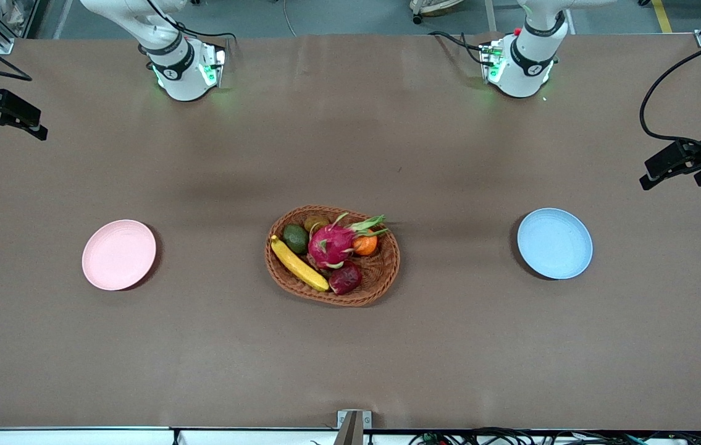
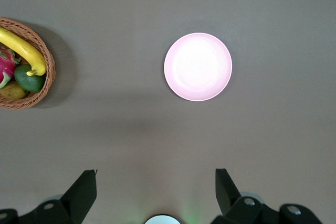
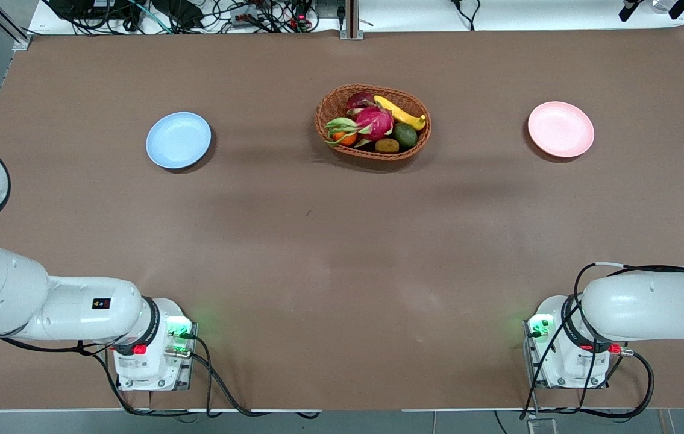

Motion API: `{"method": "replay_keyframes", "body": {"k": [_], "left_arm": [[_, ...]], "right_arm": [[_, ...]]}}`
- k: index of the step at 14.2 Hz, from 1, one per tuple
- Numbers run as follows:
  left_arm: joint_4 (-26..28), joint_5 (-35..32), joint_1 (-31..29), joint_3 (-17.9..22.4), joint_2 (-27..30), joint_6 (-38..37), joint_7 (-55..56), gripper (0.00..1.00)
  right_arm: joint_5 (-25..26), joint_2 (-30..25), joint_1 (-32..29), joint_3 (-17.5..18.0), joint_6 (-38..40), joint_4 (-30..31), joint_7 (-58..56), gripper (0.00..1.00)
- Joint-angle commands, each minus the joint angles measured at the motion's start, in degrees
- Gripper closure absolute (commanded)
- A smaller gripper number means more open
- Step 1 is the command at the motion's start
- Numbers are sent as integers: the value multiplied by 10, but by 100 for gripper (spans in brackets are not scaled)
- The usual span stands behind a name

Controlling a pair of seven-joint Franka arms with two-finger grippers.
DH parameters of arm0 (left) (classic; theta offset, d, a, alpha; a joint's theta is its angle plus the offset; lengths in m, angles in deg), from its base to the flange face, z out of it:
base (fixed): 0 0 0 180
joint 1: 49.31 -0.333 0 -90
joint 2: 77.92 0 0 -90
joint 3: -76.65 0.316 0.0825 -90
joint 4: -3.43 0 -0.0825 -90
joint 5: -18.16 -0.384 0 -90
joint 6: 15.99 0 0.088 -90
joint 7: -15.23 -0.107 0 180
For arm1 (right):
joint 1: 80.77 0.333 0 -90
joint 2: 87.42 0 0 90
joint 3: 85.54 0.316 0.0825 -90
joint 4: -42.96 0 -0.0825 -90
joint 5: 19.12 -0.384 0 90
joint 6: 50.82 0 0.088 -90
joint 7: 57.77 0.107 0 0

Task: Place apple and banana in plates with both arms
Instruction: 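Reach the right gripper to the banana while the left gripper reaches the apple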

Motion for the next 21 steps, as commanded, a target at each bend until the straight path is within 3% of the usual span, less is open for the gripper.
{"method": "replay_keyframes", "body": {"k": [1, 5, 7, 10, 12, 17, 21], "left_arm": [[-8, 4, 5, -4, -9, -10, 2, 0], [-11, 7, 61, -6, -68, 0, 18, 0], [-13, 6, 107, -6, -111, 19, 68, 0], [-14, 5, 169, -6, -174, 104, 164, 0], [-20, 4, 212, -5, -220, 156, 232, 0], [-92, 15, 272, -8, -334, 259, 377, 0], [-119, 65, 313, -9, -407, 401, 458, 0]], "right_arm": [[11, -6, 3, 0, 4, 0, -5, 0], [13, 14, -5, 0, -4, -1, -5, 0], [13, 57, -14, 0, -11, -3, -7, 0], [15, 135, -26, -1, -30, -32, -11, 0], [13, 146, -22, 0, -63, -30, -3, 0], [-46, 186, 24, 3, -118, -7, 243, 0], [-66, 213, 124, 4, -212, 38, 453, 0]]}}
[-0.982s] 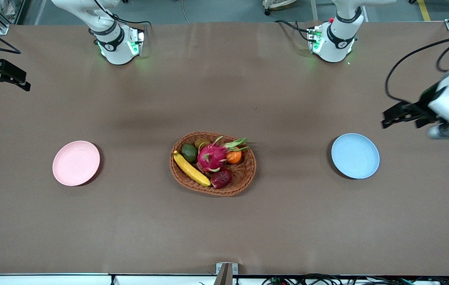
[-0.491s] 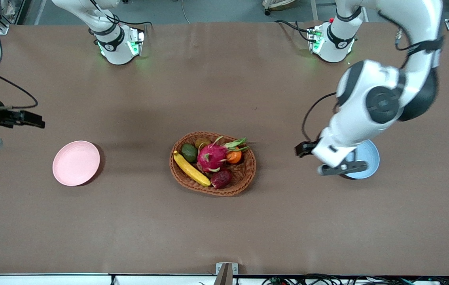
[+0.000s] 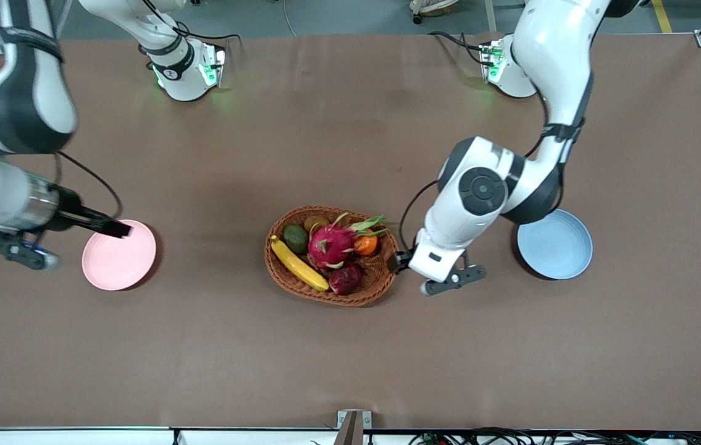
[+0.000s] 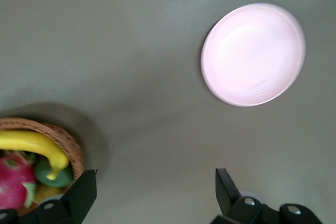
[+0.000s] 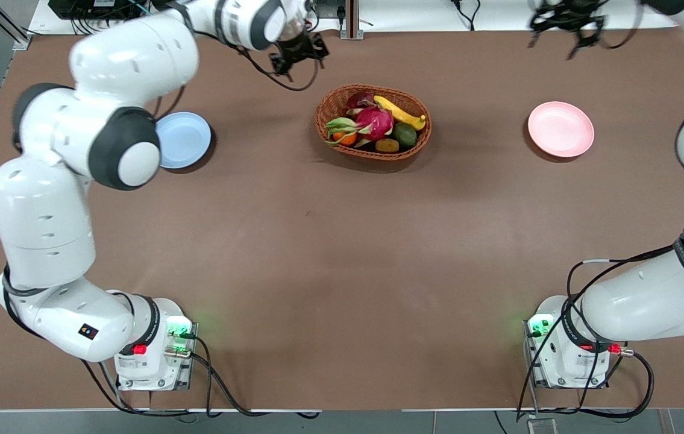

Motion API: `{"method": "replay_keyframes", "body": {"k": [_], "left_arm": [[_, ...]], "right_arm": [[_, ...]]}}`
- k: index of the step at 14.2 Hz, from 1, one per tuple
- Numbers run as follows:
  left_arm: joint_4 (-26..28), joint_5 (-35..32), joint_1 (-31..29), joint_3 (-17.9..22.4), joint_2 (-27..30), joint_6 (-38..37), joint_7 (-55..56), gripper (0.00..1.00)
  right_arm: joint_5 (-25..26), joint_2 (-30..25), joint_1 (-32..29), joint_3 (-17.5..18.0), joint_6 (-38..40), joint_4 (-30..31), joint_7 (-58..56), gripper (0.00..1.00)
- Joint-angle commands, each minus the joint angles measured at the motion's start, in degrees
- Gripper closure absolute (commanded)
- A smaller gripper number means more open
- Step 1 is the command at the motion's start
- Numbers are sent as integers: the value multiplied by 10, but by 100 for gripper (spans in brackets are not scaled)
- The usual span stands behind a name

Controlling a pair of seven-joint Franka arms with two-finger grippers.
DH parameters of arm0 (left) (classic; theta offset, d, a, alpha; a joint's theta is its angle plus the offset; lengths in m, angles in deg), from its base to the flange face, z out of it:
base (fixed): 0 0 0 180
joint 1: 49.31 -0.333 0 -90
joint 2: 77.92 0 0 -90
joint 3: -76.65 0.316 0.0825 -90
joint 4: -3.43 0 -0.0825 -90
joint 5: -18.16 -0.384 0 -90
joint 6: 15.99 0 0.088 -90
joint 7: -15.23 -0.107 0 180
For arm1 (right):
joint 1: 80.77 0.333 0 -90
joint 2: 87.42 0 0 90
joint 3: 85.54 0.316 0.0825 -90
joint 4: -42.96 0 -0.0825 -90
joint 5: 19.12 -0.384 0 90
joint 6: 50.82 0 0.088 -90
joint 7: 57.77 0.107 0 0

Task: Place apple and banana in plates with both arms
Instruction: 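Reach the right gripper to the banana while the left gripper reaches the apple, then grasp the banana with the right gripper while the left gripper grasps the apple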

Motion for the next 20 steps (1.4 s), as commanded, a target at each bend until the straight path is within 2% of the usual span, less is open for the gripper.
{"method": "replay_keyframes", "body": {"k": [1, 5, 8, 11, 14, 18, 20], "left_arm": [[-41, 29, 21, 2, -57, 83, 48, 0], [-52, 55, 41, 1, -101, 159, 60, 0], [-53, 69, 48, 1, -120, 198, 60, 0], [-53, 79, 55, 1, -131, 207, 60, 0], [-53, 79, 62, 0, -142, 207, 60, 0], [-53, 79, 70, 0, -153, 207, 59, 0], [-65, 79, 72, 0, -167, 215, 60, 0]], "right_arm": [[-10, 11, 73, -4, -69, 40, 133, 0], [-20, 65, 152, -3, -170, 54, 273, 0], [-41, 98, 177, -4, -211, 54, 287, 1], [-41, 128, 193, -4, -244, 55, 297, 5], [-40, 144, 206, -4, -257, 55, 299, 19], [-40, 152, 210, -4, -257, 56, 298, 42], [-40, 157, 214, -4, -257, 58, 298, 44]]}}
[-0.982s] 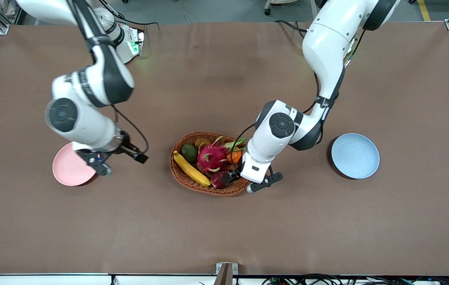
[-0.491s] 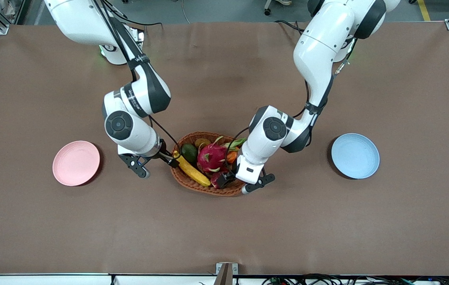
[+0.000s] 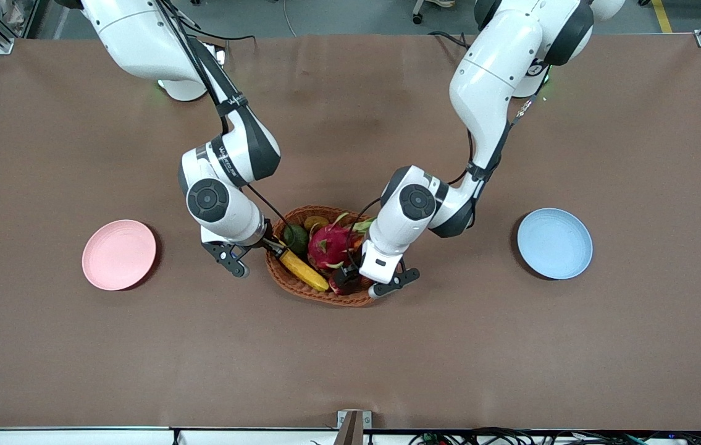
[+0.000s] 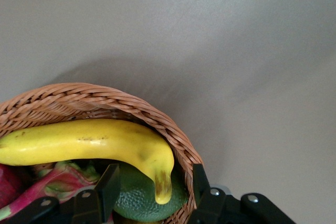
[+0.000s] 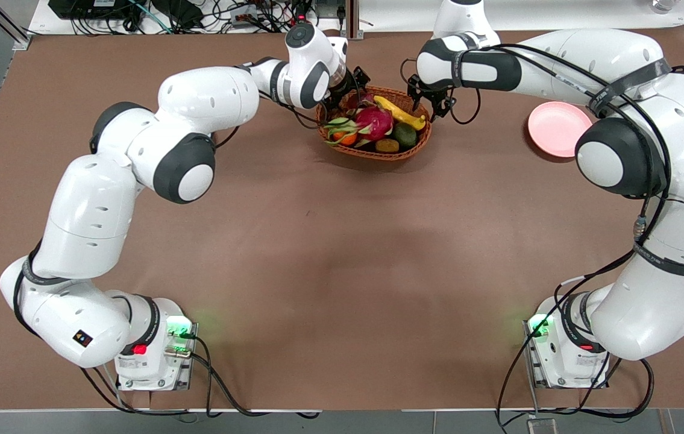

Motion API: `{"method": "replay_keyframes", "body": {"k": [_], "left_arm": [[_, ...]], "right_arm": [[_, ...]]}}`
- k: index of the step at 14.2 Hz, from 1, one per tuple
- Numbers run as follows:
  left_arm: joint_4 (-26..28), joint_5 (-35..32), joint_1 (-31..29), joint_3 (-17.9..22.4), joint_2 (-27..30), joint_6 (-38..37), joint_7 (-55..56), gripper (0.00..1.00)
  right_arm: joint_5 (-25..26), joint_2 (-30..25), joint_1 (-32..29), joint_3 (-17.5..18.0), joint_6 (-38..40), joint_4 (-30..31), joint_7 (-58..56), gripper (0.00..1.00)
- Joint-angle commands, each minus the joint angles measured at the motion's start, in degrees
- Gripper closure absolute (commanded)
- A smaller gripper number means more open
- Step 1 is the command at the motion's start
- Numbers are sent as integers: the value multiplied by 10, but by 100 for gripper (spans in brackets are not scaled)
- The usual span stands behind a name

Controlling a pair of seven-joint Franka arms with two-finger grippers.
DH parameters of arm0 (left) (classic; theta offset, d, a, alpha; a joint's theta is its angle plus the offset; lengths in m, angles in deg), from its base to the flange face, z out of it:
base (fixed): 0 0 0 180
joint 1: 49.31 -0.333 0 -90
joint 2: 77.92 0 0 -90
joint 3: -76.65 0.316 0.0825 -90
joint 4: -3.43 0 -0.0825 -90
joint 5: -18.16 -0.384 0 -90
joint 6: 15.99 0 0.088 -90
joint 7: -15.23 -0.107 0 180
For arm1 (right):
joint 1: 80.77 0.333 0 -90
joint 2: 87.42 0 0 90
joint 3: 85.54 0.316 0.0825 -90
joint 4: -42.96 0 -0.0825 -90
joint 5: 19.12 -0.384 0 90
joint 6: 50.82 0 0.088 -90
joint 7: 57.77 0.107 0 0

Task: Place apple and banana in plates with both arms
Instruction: 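Grasp the banana with the right gripper while the left gripper grasps the apple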

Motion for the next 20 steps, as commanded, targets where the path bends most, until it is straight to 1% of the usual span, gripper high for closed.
{"method": "replay_keyframes", "body": {"k": [1, 3, 4, 5, 6, 7, 8, 9, 10, 14, 17, 20], "left_arm": [[-31, 10, 8, 2, -29, 22, 3, 0], [-34, 10, 14, 2, -37, 34, 3, 0], [-33, 10, 15, 2, -37, 35, 3, 0], [-33, 10, 15, 1, -37, 36, 4, 3], [-33, 10, 15, -3, -39, 36, 4, 15], [-33, 10, 15, -5, -41, 36, 6, 32], [-33, 10, 15, -5, -41, 36, 16, 44], [-32, 10, 15, -5, -40, 36, 22, 53], [-30, 9, 15, -5, -36, 35, 24, 57], [-29, 7, 11, -1, -8, 22, 26, 59], [-29, 4, 5, 4, 21, -13, 24, 59], [-21, -5, -4, 19, 52, -60, 20, 59]], "right_arm": [[-9, 2, 11, -7, -3, 5, 7, 46], [-9, 2, 12, -6, -3, 9, 7, 51], [-9, 2, 14, -6, -2, 9, 7, 55], [-9, 2, 14, -6, 0, 9, 7, 62], [-9, 2, 14, -6, 3, 9, 7, 71], [-9, 2, 13, -6, 5, 9, 7, 83], [-9, 1, 13, -6, 5, 9, 7, 94], [-9, 1, 12, -6, 6, 9, 7, 99], [-9, -1, 10, -6, 7, 8, 7, 100], [-9, -22, -7, -8, 47, -1, -7, 100], [-9, -44, -16, -8, 76, -11, -15, 100], [-10, -67, -25, -9, 140, -35, -29, 100]]}}
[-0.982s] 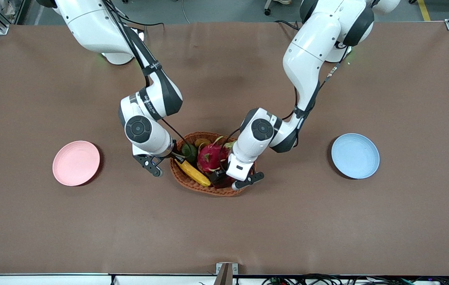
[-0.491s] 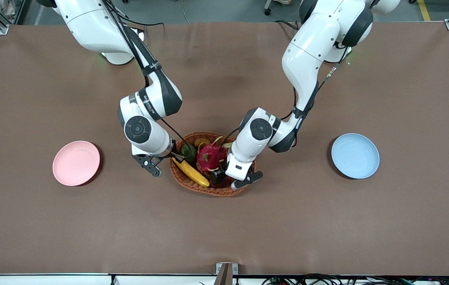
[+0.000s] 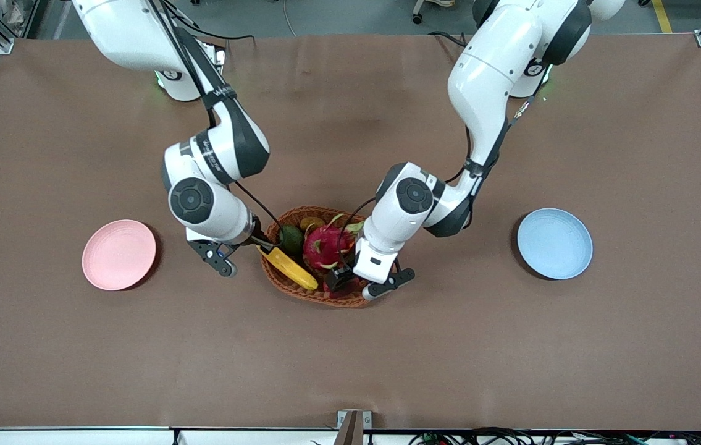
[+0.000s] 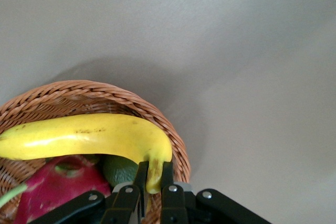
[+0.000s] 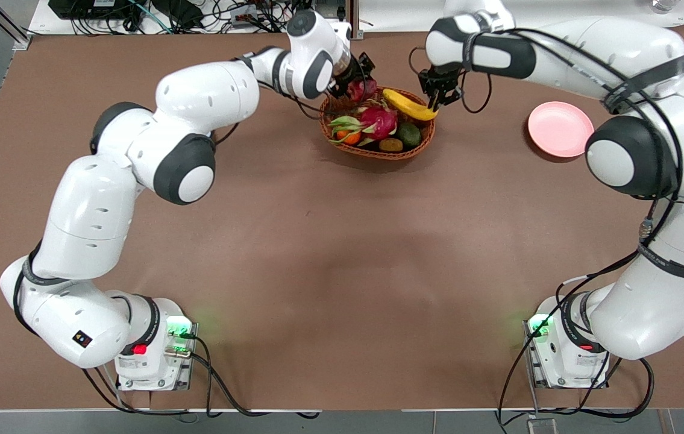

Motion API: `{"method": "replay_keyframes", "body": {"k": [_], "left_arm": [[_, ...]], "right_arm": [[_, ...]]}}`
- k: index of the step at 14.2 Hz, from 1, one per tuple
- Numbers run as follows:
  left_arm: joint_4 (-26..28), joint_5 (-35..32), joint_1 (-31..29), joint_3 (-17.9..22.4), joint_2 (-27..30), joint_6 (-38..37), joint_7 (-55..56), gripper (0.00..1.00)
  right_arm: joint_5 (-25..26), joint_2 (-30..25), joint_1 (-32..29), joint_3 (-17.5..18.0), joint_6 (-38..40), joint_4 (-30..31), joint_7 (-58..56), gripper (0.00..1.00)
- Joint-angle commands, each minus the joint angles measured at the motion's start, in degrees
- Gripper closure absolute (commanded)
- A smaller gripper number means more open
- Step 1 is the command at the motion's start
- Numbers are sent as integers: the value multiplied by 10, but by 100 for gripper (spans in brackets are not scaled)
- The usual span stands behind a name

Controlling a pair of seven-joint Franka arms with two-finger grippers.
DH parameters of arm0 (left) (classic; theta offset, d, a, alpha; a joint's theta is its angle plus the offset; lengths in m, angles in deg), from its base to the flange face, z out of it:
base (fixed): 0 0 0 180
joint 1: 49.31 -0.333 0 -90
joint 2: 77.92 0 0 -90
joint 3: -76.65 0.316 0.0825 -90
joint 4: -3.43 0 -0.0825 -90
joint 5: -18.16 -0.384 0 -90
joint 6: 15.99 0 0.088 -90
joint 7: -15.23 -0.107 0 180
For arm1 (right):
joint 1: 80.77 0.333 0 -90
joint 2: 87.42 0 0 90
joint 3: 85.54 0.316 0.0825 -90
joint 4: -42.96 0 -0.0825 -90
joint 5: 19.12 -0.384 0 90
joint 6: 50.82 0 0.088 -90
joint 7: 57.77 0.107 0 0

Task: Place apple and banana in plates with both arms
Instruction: 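Carry the banana to the pink plate while the left gripper carries the apple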

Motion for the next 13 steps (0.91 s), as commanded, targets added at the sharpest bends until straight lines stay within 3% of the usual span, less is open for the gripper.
{"method": "replay_keyframes", "body": {"k": [1, 4, 9, 13], "left_arm": [[24, -15, -8, 19, 54, -61, -1, 59], [59, -57, -45, 22, 118, -141, -7, 59], [247, -67, -140, 20, 281, -158, -162, 59], [364, -67, -237, 20, 359, -161, -312, 59]], "right_arm": [[-10, -41, -24, 3, 56, -11, -35, 100], [-10, -70, -92, 3, 113, -14, -163, 100], [-1, -77, -231, 2, 119, 8, -421, 100], [16, -75, -319, 1, 82, 48, -558, 100]]}}
